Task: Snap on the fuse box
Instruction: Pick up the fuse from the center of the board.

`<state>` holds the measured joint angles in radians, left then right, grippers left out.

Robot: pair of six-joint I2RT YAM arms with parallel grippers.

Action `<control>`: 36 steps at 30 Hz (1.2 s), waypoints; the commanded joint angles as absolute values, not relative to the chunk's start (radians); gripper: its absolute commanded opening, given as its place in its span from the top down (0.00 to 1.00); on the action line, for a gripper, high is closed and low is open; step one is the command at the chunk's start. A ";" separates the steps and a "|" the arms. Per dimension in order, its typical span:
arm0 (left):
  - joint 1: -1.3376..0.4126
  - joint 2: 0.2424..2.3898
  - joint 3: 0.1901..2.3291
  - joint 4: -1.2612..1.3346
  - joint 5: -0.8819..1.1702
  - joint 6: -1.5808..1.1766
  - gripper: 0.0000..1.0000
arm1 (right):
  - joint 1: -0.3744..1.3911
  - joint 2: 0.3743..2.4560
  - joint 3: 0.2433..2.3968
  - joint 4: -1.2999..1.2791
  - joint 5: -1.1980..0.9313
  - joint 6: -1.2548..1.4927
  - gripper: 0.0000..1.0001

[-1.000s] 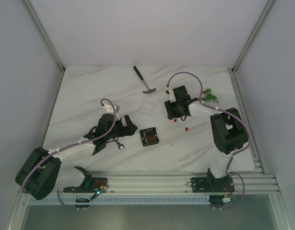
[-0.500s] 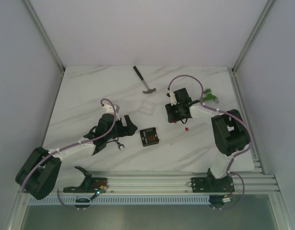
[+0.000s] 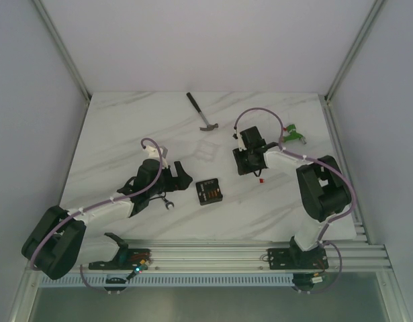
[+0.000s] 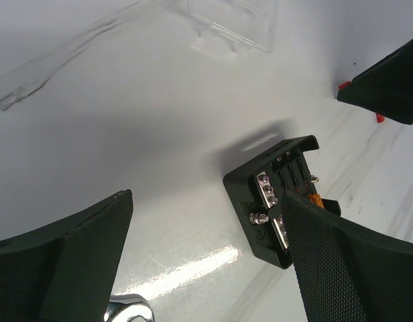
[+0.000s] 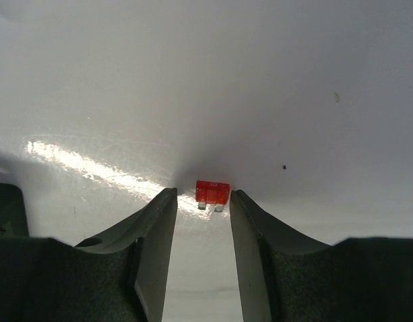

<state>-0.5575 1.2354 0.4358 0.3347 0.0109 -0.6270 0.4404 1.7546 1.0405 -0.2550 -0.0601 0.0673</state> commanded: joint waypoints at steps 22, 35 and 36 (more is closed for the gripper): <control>-0.561 1.241 0.454 0.321 0.026 -0.626 0.00 | 0.501 1.798 1.072 -0.265 0.107 0.109 0.62; -0.562 1.246 0.456 0.322 0.030 -0.627 0.00 | 0.502 1.816 1.083 -0.288 0.136 0.121 0.69; -0.561 1.247 0.456 0.323 0.031 -0.627 0.00 | 0.503 1.812 1.083 -0.288 0.134 0.122 0.70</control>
